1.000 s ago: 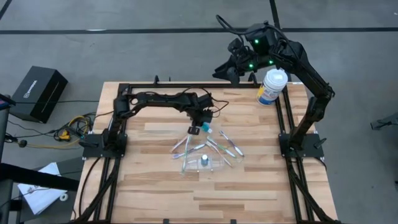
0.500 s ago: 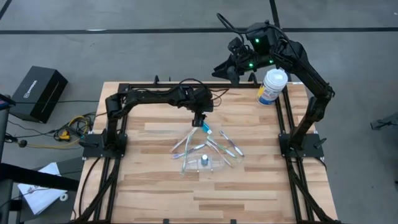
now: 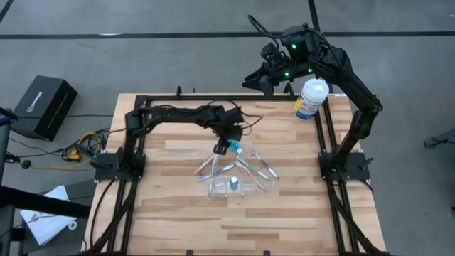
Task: Pick & Place toothbrushing station
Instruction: Put the blue mouthwash into the transparent organizer
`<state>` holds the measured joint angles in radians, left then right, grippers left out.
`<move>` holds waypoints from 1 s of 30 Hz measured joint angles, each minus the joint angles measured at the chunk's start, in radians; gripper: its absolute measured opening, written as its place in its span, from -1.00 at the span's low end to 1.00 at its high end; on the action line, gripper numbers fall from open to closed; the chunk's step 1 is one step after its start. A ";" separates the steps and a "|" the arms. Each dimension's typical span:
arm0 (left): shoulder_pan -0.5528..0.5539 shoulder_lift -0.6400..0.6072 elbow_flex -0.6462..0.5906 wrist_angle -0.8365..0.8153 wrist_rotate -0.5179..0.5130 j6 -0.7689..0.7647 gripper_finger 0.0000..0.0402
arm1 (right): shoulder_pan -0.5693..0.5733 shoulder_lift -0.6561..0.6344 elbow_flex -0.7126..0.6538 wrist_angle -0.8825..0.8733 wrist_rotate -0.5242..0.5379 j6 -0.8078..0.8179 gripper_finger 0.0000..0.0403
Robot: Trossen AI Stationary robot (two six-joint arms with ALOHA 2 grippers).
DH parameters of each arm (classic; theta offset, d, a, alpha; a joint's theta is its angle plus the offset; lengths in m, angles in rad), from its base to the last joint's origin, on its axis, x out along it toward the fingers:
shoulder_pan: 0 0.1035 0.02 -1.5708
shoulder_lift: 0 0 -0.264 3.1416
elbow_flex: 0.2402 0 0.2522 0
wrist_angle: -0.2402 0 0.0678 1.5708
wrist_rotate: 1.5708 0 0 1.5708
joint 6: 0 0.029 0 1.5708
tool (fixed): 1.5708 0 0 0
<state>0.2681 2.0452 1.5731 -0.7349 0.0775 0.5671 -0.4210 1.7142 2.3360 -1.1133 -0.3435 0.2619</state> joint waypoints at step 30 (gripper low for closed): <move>-0.024 0.209 0.015 0.113 0.051 0.067 0.04 | 0.002 0.000 0.000 -0.001 0.000 0.001 -0.20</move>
<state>0.2437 2.2546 1.5886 -0.6224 0.1288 0.6343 -0.4194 1.7142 2.3360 -1.1147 -0.3435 0.2630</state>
